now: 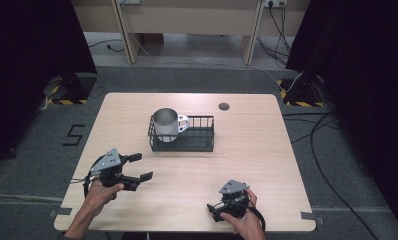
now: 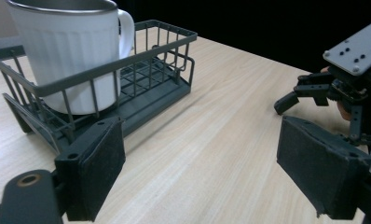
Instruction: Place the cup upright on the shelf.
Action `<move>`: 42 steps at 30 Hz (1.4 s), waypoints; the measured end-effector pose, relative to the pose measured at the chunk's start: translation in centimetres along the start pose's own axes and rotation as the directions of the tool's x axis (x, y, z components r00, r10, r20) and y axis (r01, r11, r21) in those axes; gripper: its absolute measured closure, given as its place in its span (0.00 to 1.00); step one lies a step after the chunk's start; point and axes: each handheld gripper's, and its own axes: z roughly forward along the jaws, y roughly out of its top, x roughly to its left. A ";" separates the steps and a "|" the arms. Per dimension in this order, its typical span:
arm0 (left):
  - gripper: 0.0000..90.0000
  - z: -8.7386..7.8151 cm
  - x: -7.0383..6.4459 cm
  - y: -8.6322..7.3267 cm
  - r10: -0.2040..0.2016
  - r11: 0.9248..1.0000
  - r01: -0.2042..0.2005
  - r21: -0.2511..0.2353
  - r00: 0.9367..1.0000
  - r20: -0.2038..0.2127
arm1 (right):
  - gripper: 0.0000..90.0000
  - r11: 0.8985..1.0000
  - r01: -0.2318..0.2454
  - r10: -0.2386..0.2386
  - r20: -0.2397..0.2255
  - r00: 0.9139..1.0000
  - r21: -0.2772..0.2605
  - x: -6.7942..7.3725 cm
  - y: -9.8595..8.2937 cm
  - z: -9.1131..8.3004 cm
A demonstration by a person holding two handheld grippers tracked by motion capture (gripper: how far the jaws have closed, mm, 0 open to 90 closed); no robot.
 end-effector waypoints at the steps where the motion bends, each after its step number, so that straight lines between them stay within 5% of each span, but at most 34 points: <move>1: 0.16 0.0 -0.1 -0.1 0.003 1.000 -0.003 0.000 1.000 0.001 | 0.01 1.000 0.000 0.000 0.000 1.000 0.000 0.0 0.0 0.0; 29: 0.16 -0.1 -2.2 -5.0 0.032 0.993 -0.032 0.111 0.999 -0.002 | 0.01 1.000 0.000 0.000 0.000 1.000 0.000 0.0 0.0 0.0; 42: 0.16 -1.0 -2.6 -6.8 0.063 0.977 -0.056 0.206 0.998 -0.027 | 0.01 1.000 0.000 0.000 -0.001 1.000 0.000 0.0 0.0 0.0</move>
